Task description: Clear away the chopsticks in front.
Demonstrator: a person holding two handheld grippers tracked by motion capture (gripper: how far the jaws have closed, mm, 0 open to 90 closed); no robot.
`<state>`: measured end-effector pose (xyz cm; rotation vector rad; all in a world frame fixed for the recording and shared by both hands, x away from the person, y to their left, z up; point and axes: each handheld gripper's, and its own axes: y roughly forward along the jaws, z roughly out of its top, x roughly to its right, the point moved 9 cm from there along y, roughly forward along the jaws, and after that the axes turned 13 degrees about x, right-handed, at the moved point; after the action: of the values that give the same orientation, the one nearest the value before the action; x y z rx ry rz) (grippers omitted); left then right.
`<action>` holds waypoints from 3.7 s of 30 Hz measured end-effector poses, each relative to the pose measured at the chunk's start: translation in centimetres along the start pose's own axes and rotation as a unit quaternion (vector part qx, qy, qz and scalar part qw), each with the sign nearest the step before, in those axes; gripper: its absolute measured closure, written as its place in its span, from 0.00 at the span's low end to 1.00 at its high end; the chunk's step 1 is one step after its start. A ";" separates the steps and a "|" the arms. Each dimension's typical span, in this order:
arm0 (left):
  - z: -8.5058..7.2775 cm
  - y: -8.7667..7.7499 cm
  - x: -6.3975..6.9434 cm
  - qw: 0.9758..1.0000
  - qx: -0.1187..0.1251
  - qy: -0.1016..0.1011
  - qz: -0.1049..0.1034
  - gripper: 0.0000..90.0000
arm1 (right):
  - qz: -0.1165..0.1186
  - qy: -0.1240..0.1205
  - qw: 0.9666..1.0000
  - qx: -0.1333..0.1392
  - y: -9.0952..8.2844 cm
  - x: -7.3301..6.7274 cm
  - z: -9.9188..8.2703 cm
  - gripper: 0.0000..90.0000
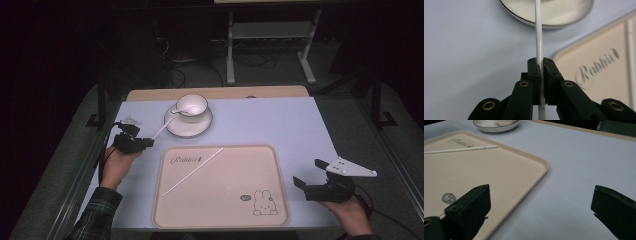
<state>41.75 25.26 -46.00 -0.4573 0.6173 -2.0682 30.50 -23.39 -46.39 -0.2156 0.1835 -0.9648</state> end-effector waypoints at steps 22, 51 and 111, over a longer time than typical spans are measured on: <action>-2.1 0.7 14.0 0.990 -0.007 0.047 -0.135 0.94 | 0.003 -0.003 1.000 -0.002 0.1 -0.2 0.0 0.02; -4.3 3.9 15.8 0.990 -0.043 0.075 -0.114 0.90 | 0.007 -0.002 1.000 0.001 0.1 -0.3 0.0 0.02; -3.2 5.1 11.3 0.990 -0.048 0.068 -0.115 0.99 | 0.007 -0.003 1.000 0.001 0.2 -0.2 0.1 0.02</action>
<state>37.45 14.15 -50.61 -0.4639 0.7774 -2.3106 30.61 -23.13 -46.31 -0.2142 0.1781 -0.9501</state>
